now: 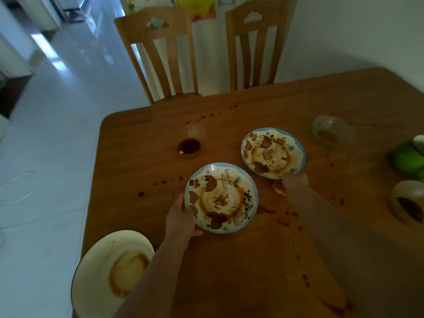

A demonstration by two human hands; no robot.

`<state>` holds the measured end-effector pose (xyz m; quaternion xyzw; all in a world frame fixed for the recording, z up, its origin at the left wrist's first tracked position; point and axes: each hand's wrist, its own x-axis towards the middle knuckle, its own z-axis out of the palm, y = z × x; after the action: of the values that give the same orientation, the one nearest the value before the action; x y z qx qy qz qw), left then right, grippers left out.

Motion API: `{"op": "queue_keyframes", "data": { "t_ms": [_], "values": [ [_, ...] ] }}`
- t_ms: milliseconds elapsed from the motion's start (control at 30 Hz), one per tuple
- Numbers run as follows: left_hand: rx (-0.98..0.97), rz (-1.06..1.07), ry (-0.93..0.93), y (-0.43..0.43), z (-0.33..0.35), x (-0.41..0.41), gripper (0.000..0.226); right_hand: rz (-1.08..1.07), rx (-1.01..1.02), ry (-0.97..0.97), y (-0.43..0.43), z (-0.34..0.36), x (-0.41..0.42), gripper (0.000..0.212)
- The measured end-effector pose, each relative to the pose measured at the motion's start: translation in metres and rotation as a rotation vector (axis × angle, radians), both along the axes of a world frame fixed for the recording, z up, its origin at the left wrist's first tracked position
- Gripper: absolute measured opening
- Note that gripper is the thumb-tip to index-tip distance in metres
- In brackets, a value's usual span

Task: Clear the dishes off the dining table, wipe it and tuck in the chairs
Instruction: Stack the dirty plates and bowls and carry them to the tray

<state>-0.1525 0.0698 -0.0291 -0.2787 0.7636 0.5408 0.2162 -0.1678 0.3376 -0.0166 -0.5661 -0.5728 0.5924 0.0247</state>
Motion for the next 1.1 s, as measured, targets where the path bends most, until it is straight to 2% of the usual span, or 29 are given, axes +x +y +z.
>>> {"op": "queue_keyframes", "data": {
  "t_ms": [133, 233, 300, 467, 700, 833, 933, 1100],
  "values": [
    [0.015, -0.008, -0.004, 0.000, 0.007, 0.002, 0.046, -0.092, -0.002, 0.021, 0.003, 0.002, -0.006, 0.038],
    [-0.001, -0.036, 0.008, -0.002, 0.009, 0.002, 0.045, -0.066, 0.053, 0.057, 0.002, 0.009, 0.003, 0.039],
    [-0.018, -0.040, 0.012, -0.003, 0.008, 0.002, 0.046, -0.013, 0.101, 0.092, -0.002, 0.017, 0.014, 0.038],
    [-0.030, -0.062, 0.007, -0.004, 0.016, 0.004, 0.045, 0.231, 0.212, 0.131, -0.024, 0.043, 0.044, 0.019],
    [0.160, -0.012, -0.028, -0.014, 0.029, 0.004, 0.041, 0.499, 0.255, 0.118, -0.066, 0.044, 0.070, 0.015],
    [0.299, 0.075, -0.047, -0.020, 0.038, 0.006, 0.040, 0.573, 0.281, 0.057, -0.082, 0.035, 0.076, 0.019],
    [0.332, 0.090, -0.055, -0.024, 0.041, 0.006, 0.050, 0.617, 0.312, 0.024, -0.088, 0.030, 0.079, 0.022],
    [0.387, 0.074, -0.059, -0.028, 0.044, 0.006, 0.050, 0.606, 0.314, -0.029, -0.089, 0.021, 0.082, 0.022]
  ]
}}
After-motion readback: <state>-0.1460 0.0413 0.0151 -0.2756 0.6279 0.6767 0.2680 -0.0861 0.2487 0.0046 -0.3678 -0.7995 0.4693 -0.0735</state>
